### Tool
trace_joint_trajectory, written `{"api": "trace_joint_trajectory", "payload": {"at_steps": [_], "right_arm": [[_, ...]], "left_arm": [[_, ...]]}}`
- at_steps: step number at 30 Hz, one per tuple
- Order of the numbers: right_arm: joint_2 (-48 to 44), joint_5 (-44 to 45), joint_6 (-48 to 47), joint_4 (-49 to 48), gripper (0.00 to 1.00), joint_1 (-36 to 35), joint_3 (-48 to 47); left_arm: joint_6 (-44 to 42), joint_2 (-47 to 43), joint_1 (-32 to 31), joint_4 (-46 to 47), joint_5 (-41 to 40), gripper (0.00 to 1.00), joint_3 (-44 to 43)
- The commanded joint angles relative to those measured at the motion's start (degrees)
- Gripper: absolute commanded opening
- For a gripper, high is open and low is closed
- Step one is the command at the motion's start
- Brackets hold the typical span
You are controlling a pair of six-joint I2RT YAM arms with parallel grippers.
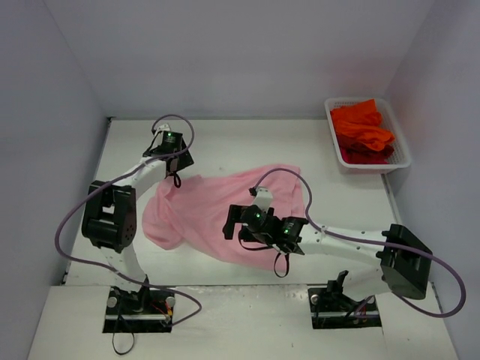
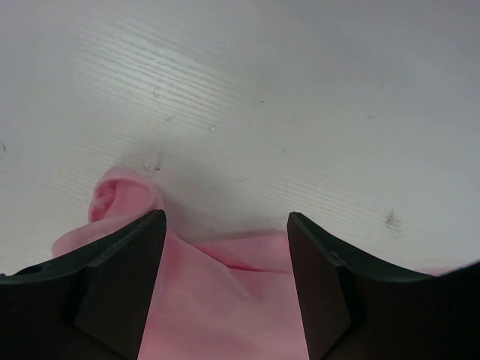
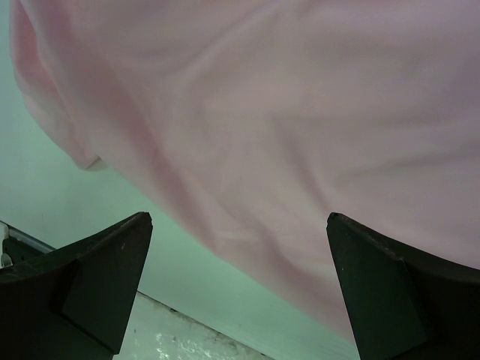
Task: Fold and stack the t-shirts
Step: Flatten the tshirt out
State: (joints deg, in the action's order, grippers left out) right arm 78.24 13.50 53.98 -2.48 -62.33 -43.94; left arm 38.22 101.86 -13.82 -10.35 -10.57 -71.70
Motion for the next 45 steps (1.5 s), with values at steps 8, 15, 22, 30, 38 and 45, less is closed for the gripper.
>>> {"api": "trace_joint_trajectory", "payload": {"at_steps": [8, 15, 22, 30, 38, 45], "right_arm": [[-2.3, 1.7, 0.4, -0.9, 1.00, -0.2, 0.3], [-0.7, 1.5, 0.9, -0.9, 1.00, -0.1, 0.2], [0.7, 1.5, 0.5, -0.9, 1.00, -0.2, -0.8], [1.9, 1.6, 0.9, -1.1, 1.00, -0.8, -1.2], [2.2, 1.9, 1.1, -1.0, 1.00, -1.3, -1.6], [2.3, 2.1, 1.2, -1.1, 1.00, -1.5, -1.7]], "left_arm": [[-1.7, 2.5, 4.9, -0.4, 0.0, 0.62, -3.3], [-1.7, 1.4, 5.5, 0.1, 0.7, 0.62, -0.4], [-0.7, -0.8, 5.4, 0.4, 1.9, 0.62, 3.5], [0.1, -4.4, 5.3, 0.2, 2.2, 0.62, 7.7], [0.5, -7.6, 4.8, 0.8, 2.9, 0.51, 11.8], [1.1, -10.5, 3.3, 1.6, 2.5, 0.31, 14.9]]}}
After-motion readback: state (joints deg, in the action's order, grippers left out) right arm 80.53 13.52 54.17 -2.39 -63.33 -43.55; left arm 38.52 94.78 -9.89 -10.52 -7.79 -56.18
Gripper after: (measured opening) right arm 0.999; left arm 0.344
